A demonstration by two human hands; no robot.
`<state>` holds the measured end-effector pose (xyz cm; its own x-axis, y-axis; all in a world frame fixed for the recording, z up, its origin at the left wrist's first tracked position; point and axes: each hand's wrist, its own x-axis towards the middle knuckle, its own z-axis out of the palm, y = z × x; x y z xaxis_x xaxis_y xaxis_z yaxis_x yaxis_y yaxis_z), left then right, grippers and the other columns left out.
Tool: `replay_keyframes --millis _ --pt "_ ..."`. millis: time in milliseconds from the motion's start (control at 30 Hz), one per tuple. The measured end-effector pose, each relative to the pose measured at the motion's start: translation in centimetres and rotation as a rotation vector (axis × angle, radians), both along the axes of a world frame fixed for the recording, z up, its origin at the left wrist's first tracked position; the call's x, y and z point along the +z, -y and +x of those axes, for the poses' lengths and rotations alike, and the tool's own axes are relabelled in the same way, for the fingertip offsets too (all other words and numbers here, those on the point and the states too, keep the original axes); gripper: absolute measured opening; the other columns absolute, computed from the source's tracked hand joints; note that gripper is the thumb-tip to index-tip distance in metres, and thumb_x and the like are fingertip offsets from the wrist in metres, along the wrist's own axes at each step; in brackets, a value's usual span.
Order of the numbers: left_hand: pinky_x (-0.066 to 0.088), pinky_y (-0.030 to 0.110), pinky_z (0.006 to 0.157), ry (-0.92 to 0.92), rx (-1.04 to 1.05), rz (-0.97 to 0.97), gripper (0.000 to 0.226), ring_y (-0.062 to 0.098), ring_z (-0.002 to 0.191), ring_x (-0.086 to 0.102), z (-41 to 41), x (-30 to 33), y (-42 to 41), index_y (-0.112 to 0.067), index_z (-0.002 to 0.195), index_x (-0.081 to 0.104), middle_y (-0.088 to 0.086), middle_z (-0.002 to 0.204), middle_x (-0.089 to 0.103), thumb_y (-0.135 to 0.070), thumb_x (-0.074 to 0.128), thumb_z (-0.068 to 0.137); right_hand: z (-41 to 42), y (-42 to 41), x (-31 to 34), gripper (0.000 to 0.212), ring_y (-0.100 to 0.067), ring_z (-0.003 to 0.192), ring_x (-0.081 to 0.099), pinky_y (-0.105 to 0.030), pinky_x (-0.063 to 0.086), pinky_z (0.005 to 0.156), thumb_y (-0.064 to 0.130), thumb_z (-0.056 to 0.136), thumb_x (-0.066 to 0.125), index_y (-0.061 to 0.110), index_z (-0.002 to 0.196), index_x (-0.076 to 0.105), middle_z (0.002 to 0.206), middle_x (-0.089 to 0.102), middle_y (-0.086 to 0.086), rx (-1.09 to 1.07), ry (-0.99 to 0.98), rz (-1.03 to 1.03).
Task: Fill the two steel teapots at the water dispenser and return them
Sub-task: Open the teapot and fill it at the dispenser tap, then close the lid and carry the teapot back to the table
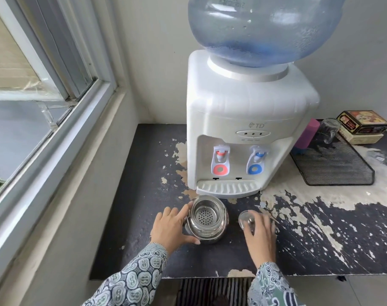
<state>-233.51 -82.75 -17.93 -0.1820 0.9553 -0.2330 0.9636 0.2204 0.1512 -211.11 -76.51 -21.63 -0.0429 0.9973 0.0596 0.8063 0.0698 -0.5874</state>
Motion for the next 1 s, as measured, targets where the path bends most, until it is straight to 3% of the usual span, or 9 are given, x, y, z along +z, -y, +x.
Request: replay_keyframes --millis 100,233,367,500,633,833,900,1000 --pt "0.033 0.032 0.097 0.02 0.001 -0.005 0.108 0.02 0.117 0.042 -0.1 0.0 0.1 -0.035 0.145 0.005 -0.002 0.125 0.052 -0.074 0.06 0.06 0.8 -1.3 -0.7 0.027 -0.033 0.107 0.049 -0.041 0.046 0.082 0.02 0.085 0.061 0.01 0.109 0.057 0.119 0.052 -0.013 -0.015 0.092 -0.122" --pt "0.033 0.033 0.098 0.044 -0.002 -0.016 0.104 0.021 0.116 0.042 -0.2 0.1 0.1 -0.036 0.145 0.005 -0.002 0.125 0.052 -0.07 0.061 0.065 0.7 -2.5 -0.4 0.016 -0.032 0.102 0.054 -0.04 0.045 0.079 0.015 0.082 0.064 0.01 0.096 0.059 0.113 0.057 -0.011 0.012 0.106 -0.095" --pt "0.033 0.033 0.098 0.052 -0.002 -0.019 0.103 0.021 0.116 0.042 -0.4 0.1 0.1 -0.035 0.145 0.006 -0.002 0.125 0.053 -0.069 0.061 0.066 -1.8 -2.9 2.8 0.013 -0.027 0.088 0.056 -0.038 0.045 0.074 0.012 0.08 0.065 0.008 0.091 0.06 0.101 0.059 -0.01 0.007 -0.089 0.109" --pt "0.033 0.033 0.098 0.05 -0.009 -0.019 0.103 0.021 0.116 0.041 -0.5 0.2 0.1 -0.035 0.146 0.005 -0.001 0.125 0.052 -0.069 0.061 0.066 -5.7 -1.9 6.2 0.016 -0.019 0.085 0.051 -0.035 0.043 0.076 0.012 0.079 0.066 0.012 0.094 0.061 0.095 0.057 -0.001 0.173 -0.215 0.291" --pt "0.032 0.033 0.097 0.051 -0.01 -0.022 0.101 0.021 0.116 0.041 -0.5 0.4 0.2 -0.036 0.145 0.005 -0.001 0.125 0.052 -0.067 0.061 0.068 -7.7 -0.6 6.2 0.023 -0.022 0.082 0.053 -0.033 0.042 0.071 0.019 0.075 0.069 0.016 0.094 0.059 0.092 0.061 -0.002 0.37 -0.042 0.362" --pt "0.031 0.034 0.098 0.08 -0.008 -0.029 0.101 0.023 0.118 0.039 -0.5 0.2 0.1 -0.036 0.145 0.005 0.0 0.127 0.051 -0.066 0.062 0.067 -7.2 0.8 3.9 0.031 -0.025 0.08 0.058 -0.037 0.047 0.064 0.024 0.071 0.074 0.024 0.093 0.052 0.089 0.061 0.002 0.417 0.103 0.245" --pt "0.032 0.034 0.098 0.081 -0.016 -0.014 0.1 0.022 0.118 0.039 -0.6 0.0 0.1 -0.036 0.145 0.006 -0.002 0.127 0.05 -0.066 0.062 0.068 -7.2 0.8 3.6 0.03 -0.025 0.083 0.057 -0.037 0.046 0.067 0.023 0.072 0.073 0.024 0.095 0.053 0.092 0.061 0.002 0.425 0.13 0.219" --pt "0.03 0.035 0.102 0.122 -0.033 0.005 0.1 0.02 0.122 0.035 -0.8 -0.2 0.1 -0.036 0.145 0.007 -0.004 0.133 0.043 -0.066 0.063 0.067 -7.4 0.3 4.1 0.021 -0.02 0.103 0.05 -0.036 0.039 0.083 0.027 0.082 0.062 0.022 0.101 0.055 0.111 0.055 0.005 0.461 0.148 0.14"
